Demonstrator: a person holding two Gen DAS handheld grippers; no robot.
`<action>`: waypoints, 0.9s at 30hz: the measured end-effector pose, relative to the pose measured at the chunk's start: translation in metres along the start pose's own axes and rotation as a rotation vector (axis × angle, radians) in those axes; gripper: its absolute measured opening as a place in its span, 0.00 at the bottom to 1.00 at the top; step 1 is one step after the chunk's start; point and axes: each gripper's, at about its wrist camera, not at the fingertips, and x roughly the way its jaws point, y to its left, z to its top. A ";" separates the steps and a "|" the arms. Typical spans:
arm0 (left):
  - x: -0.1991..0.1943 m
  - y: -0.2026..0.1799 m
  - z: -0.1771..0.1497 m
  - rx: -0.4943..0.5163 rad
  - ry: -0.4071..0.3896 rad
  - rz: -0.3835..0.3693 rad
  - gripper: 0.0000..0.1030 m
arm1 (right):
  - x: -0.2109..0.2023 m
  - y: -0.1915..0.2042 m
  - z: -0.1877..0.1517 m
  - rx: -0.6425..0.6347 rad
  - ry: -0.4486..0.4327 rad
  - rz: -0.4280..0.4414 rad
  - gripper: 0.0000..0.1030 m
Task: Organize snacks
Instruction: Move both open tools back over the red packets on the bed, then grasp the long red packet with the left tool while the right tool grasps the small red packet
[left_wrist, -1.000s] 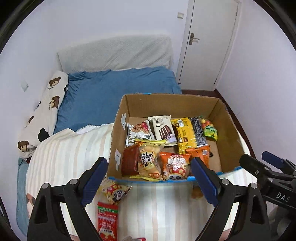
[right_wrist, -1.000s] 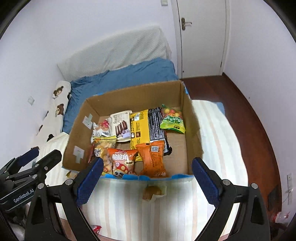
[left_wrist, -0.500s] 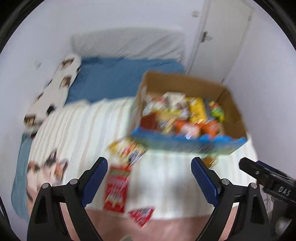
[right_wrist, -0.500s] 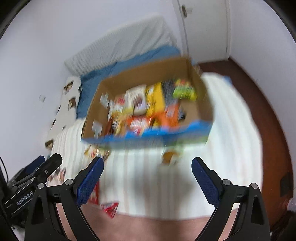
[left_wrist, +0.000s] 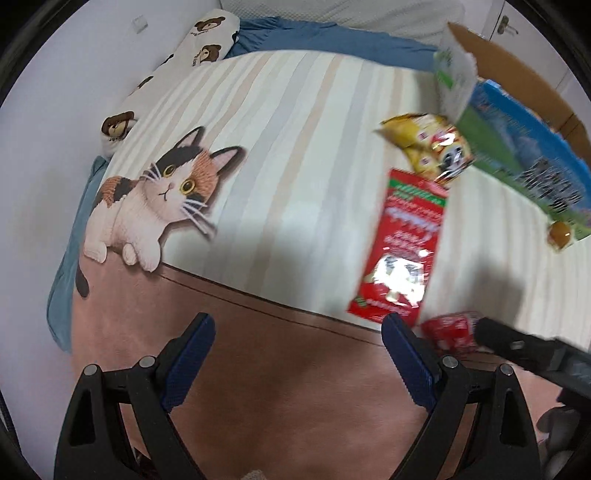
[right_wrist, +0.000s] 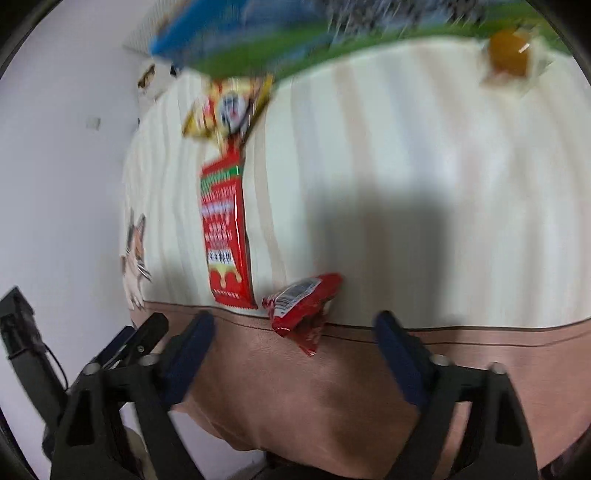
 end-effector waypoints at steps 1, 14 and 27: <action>0.003 0.001 0.000 0.006 0.005 0.008 0.90 | 0.011 0.002 0.000 0.000 0.010 -0.001 0.60; 0.035 -0.047 0.038 0.072 0.100 -0.177 0.90 | -0.027 -0.037 -0.010 0.010 -0.114 -0.133 0.36; 0.065 -0.077 0.051 0.118 0.141 -0.182 0.49 | -0.036 -0.090 -0.001 0.151 -0.108 -0.101 0.38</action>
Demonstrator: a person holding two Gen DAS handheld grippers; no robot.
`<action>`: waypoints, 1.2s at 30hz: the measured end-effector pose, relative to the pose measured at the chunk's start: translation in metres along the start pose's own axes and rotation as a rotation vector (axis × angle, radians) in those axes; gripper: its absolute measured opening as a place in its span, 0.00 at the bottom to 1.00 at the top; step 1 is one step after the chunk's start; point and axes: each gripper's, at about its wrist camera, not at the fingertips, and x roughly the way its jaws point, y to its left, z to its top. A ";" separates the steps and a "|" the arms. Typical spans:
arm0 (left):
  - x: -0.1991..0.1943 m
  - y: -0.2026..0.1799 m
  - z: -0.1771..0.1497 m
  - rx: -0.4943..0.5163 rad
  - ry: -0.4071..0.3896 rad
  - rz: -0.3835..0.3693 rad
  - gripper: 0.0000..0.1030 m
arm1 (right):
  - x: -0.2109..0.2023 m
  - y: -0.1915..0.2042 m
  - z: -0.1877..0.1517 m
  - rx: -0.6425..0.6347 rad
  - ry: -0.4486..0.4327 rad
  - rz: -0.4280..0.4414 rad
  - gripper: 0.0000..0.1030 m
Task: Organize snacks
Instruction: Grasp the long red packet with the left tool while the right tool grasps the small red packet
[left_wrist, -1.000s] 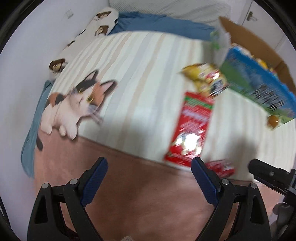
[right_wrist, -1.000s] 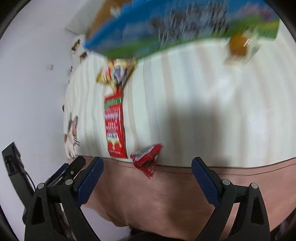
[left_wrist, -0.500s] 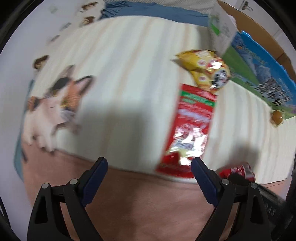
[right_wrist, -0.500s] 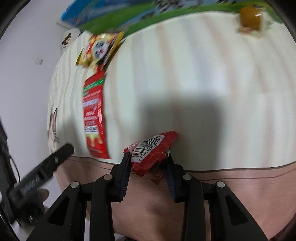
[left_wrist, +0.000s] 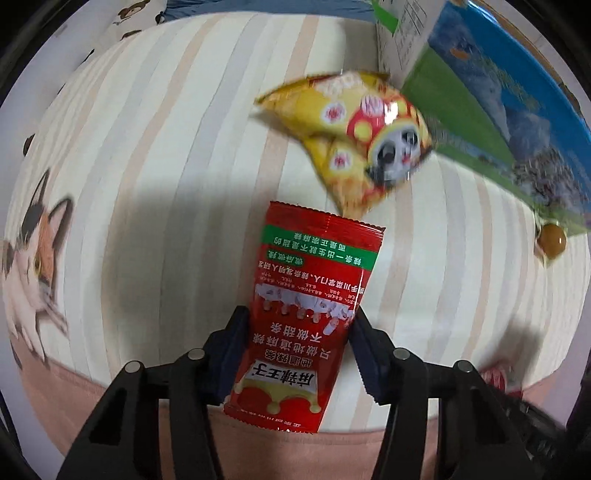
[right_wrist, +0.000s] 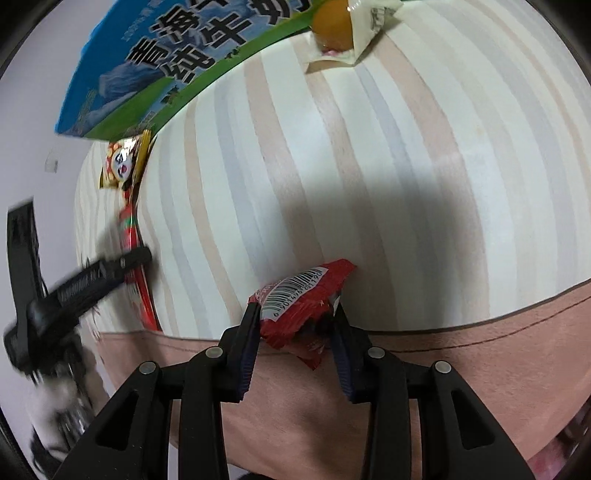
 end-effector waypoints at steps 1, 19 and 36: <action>-0.001 0.002 -0.008 -0.006 0.003 0.006 0.49 | 0.000 0.001 0.001 -0.008 -0.006 -0.004 0.38; 0.013 -0.004 -0.128 0.016 0.145 -0.003 0.50 | 0.004 0.008 -0.066 -0.287 0.229 -0.091 0.36; 0.034 -0.028 -0.122 0.069 0.136 0.021 0.46 | 0.022 0.005 -0.070 -0.195 0.121 -0.083 0.37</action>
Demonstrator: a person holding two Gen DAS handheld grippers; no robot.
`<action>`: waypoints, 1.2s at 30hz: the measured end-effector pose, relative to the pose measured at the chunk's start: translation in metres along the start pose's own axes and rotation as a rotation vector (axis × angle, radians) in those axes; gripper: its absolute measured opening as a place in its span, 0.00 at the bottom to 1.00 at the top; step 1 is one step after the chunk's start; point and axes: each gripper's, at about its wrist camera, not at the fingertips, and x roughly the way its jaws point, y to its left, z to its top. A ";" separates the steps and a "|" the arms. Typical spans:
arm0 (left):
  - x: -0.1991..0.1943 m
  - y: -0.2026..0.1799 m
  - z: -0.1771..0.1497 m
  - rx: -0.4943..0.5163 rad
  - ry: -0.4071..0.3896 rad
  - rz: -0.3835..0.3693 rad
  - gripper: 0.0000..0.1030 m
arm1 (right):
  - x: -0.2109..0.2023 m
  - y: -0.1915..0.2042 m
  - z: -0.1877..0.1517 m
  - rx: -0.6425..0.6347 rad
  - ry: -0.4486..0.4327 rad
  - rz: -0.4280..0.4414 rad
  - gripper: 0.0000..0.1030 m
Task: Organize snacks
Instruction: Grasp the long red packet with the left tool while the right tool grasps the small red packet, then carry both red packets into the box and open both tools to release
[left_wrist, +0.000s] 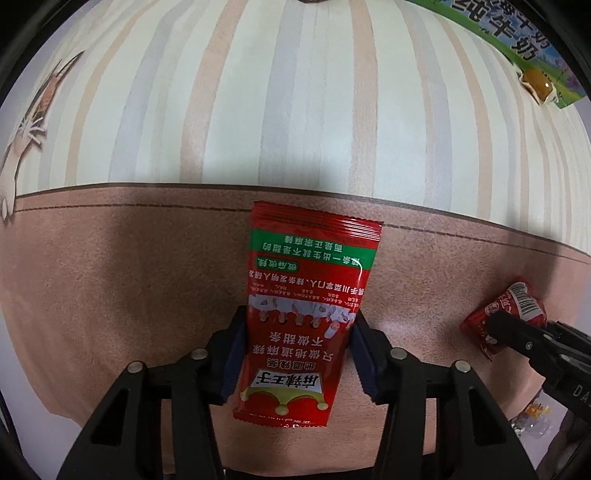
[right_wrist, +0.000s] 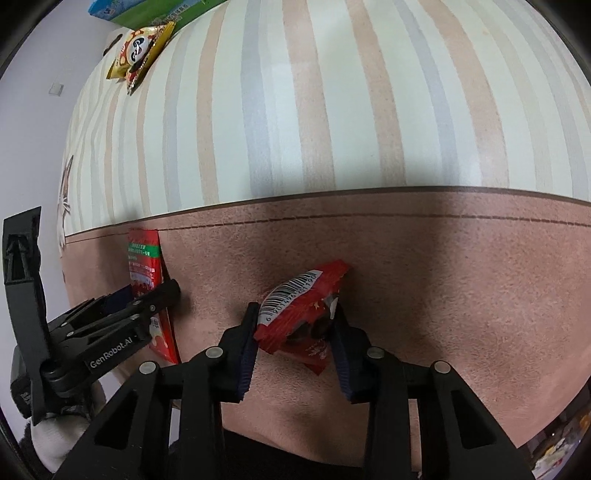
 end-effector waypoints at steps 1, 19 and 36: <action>-0.002 0.000 0.000 -0.008 -0.002 -0.009 0.45 | -0.002 0.000 -0.001 -0.002 -0.005 0.003 0.36; -0.112 -0.037 0.035 -0.042 -0.131 -0.268 0.45 | -0.098 0.007 0.013 -0.028 -0.151 0.175 0.36; -0.234 -0.093 0.211 0.108 -0.284 -0.355 0.45 | -0.261 -0.004 0.139 -0.027 -0.454 0.162 0.36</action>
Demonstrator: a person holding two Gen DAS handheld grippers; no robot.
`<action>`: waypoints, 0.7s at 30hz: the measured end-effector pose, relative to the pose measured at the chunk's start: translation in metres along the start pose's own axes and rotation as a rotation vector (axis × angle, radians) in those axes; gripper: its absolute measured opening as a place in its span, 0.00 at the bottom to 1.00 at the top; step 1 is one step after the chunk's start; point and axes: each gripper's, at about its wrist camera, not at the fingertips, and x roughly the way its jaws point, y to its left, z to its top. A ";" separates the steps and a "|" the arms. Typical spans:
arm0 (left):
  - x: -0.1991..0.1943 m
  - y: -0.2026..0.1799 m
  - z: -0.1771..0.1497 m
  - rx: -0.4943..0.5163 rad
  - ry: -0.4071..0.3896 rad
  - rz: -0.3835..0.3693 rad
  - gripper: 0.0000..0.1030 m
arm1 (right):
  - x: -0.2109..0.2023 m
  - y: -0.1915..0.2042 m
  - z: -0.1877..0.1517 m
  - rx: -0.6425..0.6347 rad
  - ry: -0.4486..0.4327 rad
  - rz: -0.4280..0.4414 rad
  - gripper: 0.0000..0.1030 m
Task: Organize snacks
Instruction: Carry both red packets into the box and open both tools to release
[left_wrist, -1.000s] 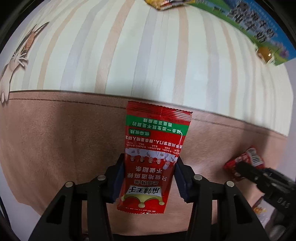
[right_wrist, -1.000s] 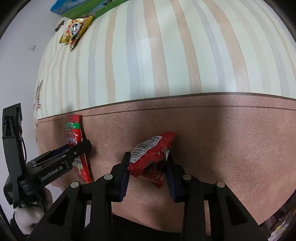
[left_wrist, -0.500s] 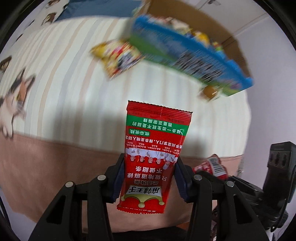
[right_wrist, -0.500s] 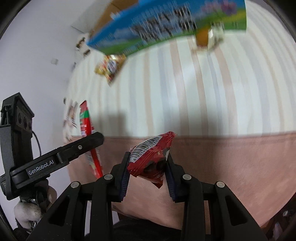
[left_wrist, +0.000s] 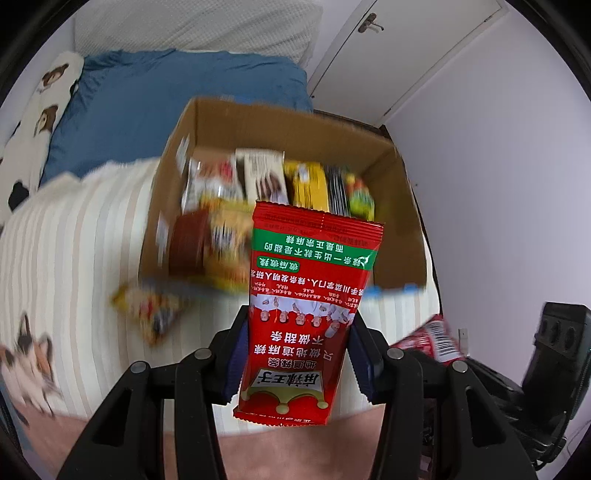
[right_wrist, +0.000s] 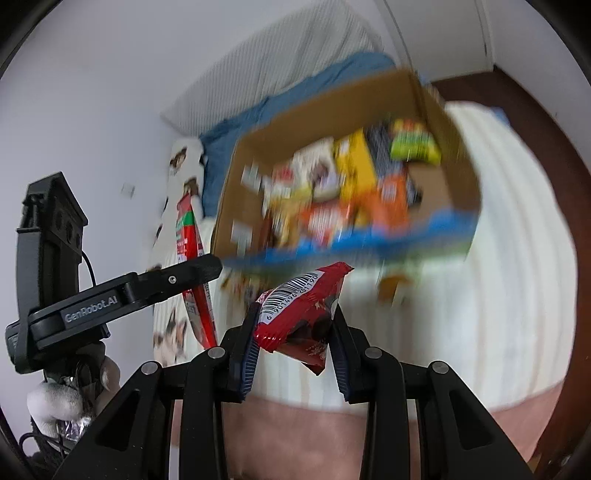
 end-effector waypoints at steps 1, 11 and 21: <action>0.004 -0.001 0.015 0.001 0.003 0.004 0.45 | 0.000 -0.003 0.016 -0.001 -0.014 -0.019 0.36; 0.089 0.002 0.124 -0.019 0.101 0.090 0.45 | 0.047 -0.047 0.112 0.000 0.014 -0.217 0.36; 0.161 0.025 0.152 -0.089 0.263 0.114 0.63 | 0.100 -0.080 0.118 0.065 0.146 -0.287 0.77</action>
